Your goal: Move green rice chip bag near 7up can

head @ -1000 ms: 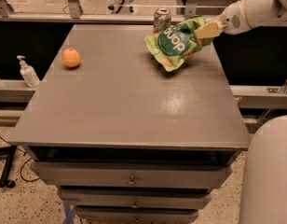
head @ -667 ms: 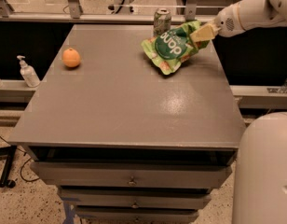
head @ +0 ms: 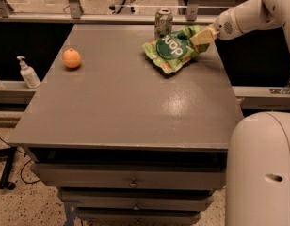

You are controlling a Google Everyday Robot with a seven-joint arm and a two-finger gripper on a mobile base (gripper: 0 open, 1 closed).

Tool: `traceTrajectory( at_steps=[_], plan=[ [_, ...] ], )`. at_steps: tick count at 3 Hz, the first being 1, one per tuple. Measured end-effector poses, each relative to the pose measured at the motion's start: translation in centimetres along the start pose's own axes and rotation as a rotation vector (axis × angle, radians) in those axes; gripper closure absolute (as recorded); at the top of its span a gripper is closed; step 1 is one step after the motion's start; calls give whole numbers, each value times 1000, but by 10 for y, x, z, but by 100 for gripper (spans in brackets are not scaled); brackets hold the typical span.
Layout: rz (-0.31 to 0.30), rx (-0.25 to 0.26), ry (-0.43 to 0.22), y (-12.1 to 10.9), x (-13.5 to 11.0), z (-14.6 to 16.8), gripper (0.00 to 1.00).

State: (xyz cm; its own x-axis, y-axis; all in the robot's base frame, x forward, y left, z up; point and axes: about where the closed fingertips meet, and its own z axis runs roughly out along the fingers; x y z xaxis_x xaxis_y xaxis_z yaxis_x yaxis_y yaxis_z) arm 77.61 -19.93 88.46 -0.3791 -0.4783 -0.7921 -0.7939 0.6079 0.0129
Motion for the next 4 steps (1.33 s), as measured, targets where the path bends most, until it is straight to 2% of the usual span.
traceTrajectory(
  at_steps=[3, 4],
  plan=[
    [14, -15, 4, -4, 2, 7, 12],
    [18, -27, -4, -2, 1, 5, 0]
  ],
)
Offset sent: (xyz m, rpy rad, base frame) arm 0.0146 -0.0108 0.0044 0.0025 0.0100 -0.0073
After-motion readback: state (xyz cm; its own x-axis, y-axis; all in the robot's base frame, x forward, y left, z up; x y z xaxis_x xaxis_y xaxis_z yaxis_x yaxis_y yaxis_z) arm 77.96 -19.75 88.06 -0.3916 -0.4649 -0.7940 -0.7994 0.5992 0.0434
